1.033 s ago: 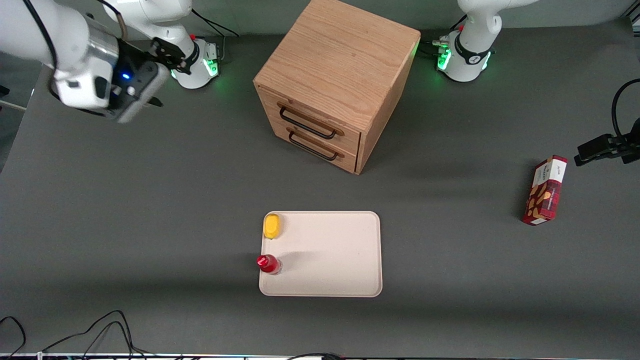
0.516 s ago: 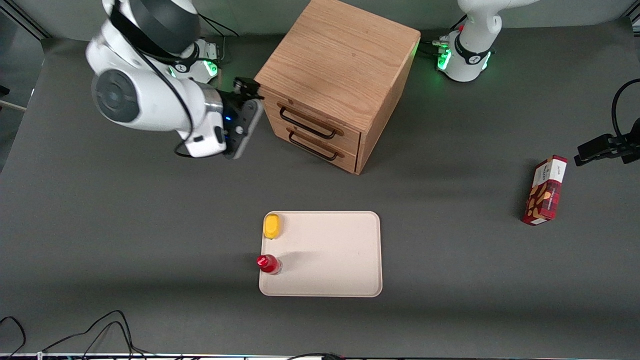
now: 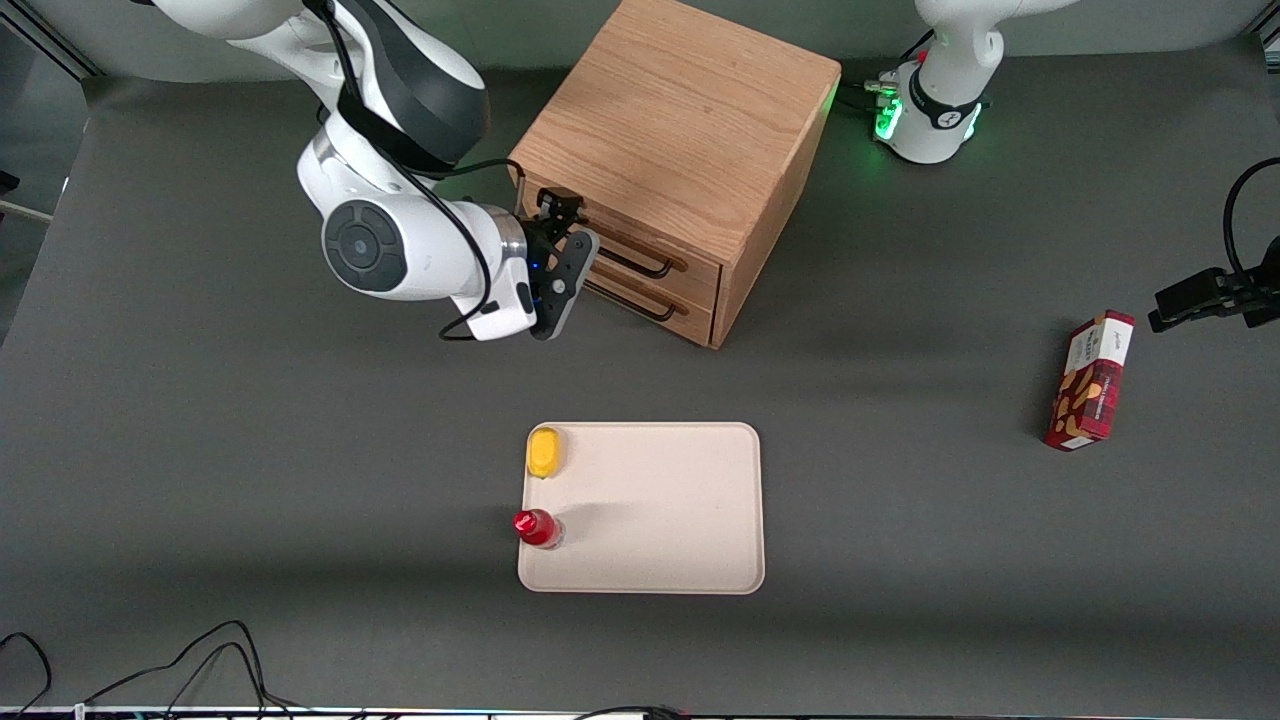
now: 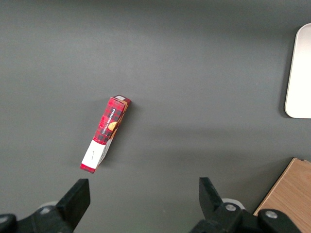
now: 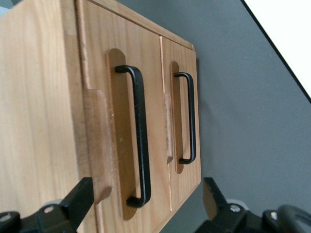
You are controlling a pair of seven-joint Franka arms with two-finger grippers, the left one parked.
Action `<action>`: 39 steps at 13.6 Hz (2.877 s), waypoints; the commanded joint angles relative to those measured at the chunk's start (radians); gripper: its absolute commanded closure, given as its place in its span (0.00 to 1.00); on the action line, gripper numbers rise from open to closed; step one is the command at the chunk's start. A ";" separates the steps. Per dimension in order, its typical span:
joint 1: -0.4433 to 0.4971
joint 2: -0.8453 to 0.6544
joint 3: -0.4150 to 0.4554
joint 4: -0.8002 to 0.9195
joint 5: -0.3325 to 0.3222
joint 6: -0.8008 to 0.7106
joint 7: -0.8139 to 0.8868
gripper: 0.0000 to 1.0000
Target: Open upper drawer
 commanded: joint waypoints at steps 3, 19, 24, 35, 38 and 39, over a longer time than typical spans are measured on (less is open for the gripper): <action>-0.004 -0.006 0.051 -0.090 -0.057 0.111 0.051 0.00; -0.004 0.043 0.066 -0.150 -0.112 0.273 0.076 0.00; -0.008 0.062 0.064 -0.131 -0.147 0.276 0.076 0.00; -0.024 0.152 0.008 0.019 -0.215 0.262 0.069 0.00; -0.024 0.169 -0.014 0.053 -0.218 0.245 0.066 0.00; -0.025 0.178 -0.014 0.060 -0.233 0.237 0.063 0.00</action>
